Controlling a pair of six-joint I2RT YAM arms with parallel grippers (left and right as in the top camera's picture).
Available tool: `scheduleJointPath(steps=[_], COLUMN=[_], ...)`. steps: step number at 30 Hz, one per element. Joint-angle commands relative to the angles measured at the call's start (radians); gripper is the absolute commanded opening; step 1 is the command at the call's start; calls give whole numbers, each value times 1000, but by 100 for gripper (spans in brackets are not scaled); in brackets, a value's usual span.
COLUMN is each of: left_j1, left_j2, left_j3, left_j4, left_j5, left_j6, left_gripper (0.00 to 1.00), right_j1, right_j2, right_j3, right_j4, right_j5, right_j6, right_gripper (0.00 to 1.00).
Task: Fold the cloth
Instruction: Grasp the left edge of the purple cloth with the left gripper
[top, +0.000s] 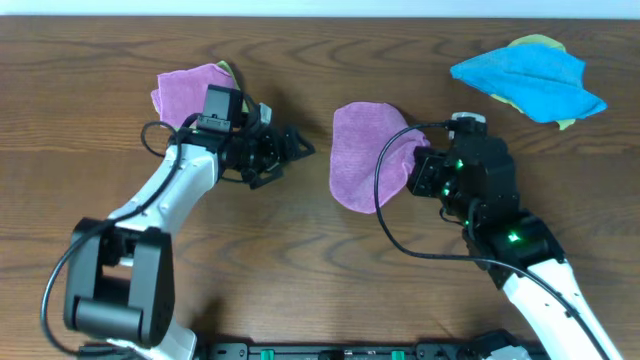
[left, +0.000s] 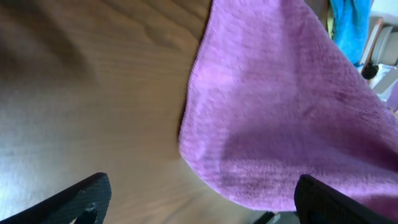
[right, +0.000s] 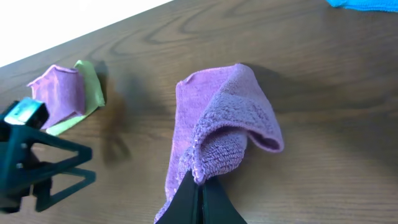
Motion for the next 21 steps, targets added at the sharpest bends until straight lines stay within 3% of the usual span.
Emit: scheduleJointPath(steps=[1,10,21], left_j1=[-19,-113,-192], left_j2=[70,218,282], left_j3=[15,15,15], left_j4=[49,237,399], left_j5=[26,75,68], left_j6=[-8,-72,-128], left_gripper=[95,95,96], right_j1=[-9,-9,-8], right_j2=[-6,-6,-6], right_j3=[25,25,25], right_j4=[-12,-48,-72], right_j5=[12,13,13], right_j6=[-11,-19,-18], right_gripper=[1,1,1])
